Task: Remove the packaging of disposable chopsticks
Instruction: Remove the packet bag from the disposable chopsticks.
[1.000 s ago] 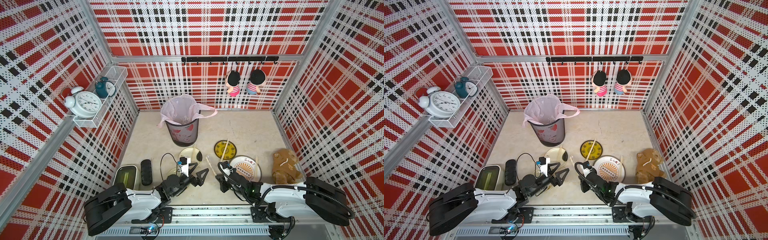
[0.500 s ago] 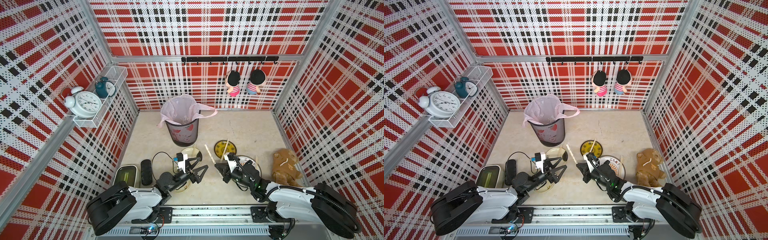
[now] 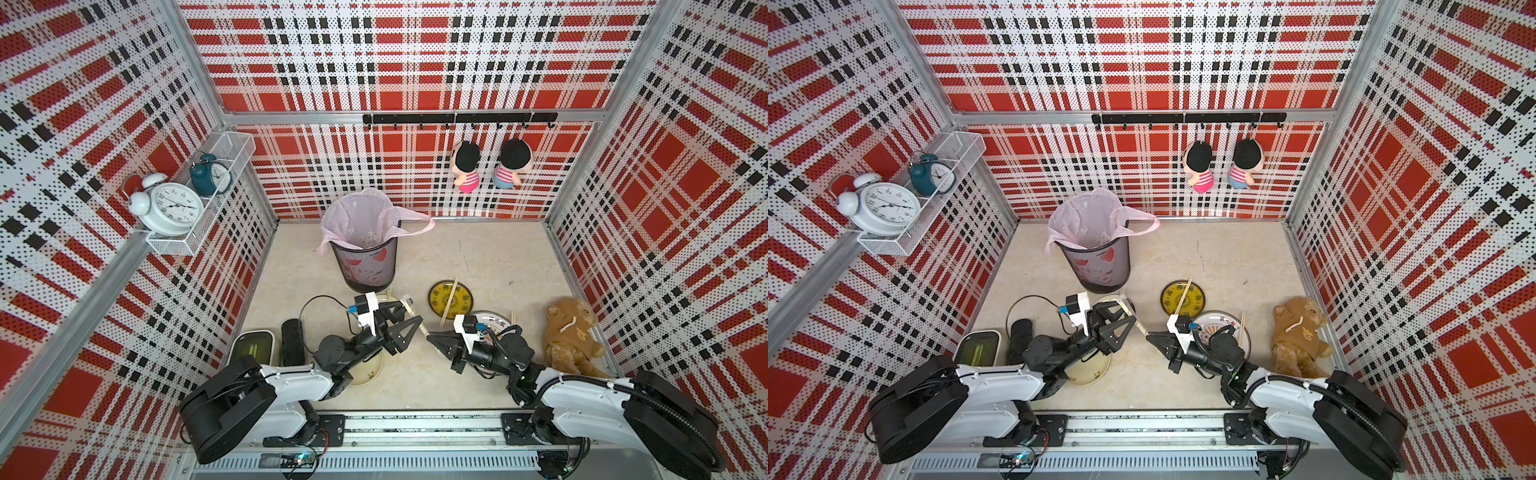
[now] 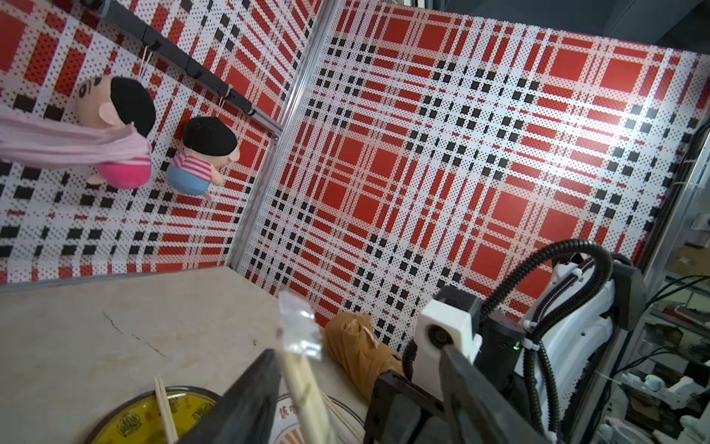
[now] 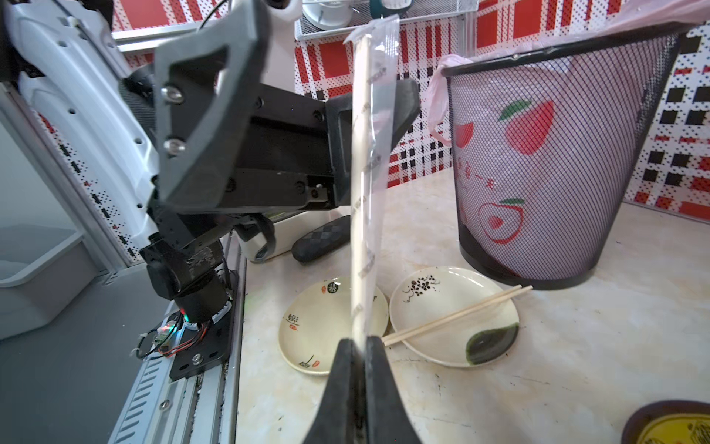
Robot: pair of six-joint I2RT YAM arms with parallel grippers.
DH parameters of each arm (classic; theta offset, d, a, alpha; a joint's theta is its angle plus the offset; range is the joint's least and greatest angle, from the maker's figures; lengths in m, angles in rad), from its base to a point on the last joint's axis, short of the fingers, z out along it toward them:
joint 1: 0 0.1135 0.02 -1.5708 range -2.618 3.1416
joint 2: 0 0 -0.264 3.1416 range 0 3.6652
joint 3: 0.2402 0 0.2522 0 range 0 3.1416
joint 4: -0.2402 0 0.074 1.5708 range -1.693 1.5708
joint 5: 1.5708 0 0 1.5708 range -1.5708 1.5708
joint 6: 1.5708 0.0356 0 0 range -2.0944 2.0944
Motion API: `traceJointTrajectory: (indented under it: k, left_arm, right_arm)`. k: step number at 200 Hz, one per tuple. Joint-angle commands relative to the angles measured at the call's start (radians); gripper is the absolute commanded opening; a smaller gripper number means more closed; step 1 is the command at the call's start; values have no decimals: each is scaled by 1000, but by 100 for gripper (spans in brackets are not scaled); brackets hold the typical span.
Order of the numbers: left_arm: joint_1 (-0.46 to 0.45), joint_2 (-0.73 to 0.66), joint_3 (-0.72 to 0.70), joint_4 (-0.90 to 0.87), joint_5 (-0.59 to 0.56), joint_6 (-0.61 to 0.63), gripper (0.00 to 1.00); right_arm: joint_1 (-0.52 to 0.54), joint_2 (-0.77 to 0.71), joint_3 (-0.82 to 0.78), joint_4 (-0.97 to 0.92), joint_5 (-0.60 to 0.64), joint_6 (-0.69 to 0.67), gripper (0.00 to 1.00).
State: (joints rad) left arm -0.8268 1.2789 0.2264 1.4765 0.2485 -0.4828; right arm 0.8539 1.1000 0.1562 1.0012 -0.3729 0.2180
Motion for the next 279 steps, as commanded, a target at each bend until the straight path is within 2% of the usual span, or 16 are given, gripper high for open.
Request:
traceJointTrajectory:
  k: [1,19,32,57,81,89,114,121,131,135,148,163,194,216,246,279]
  left_arm:
    - [-11,23,25,59,31,24,56]
    - [-21,32,19,94,22,13,46]
    - [-26,36,16,107,20,7,32]
    - [-33,40,24,102,18,1,13]
    - [-38,38,32,78,13,3,6]
    - [-39,37,36,67,12,3,0]
    - [-39,32,37,52,20,9,0]
    - [-36,27,42,36,21,17,0]
    - [-30,17,49,0,28,31,0]
    - [-25,11,53,-21,36,36,0]
    - [-8,-14,70,-91,64,55,0]
    - [7,-52,101,-214,92,97,0]
    - [9,-140,158,-478,81,252,0]
    - [14,-175,203,-604,96,319,0]
    - [15,-191,245,-674,117,358,0]
    - [11,-199,261,-694,151,371,0]
  right_arm:
    - [-7,-18,-7,76,-56,-55,0]
    - [-12,-33,-4,57,-55,-66,0]
    - [-13,-40,5,30,-49,-77,0]
    - [-13,-32,11,27,-61,-80,0]
    - [-13,-24,16,31,-67,-78,0]
    - [-13,-19,17,36,-67,-76,0]
    - [-13,-4,32,16,-83,-83,0]
    - [-15,-2,41,-6,-90,-88,12]
    - [-21,1,54,-34,-103,-96,46]
    - [-27,2,57,-43,-110,-98,54]
    - [-56,-5,68,-72,-151,-97,69]
    - [-94,-10,69,-86,-171,-95,81]
    - [-130,19,66,-73,-211,-131,80]
    - [-134,61,77,-75,-266,-154,72]
    - [-134,93,80,-60,-293,-166,64]
    - [-134,98,69,-68,-246,-185,51]
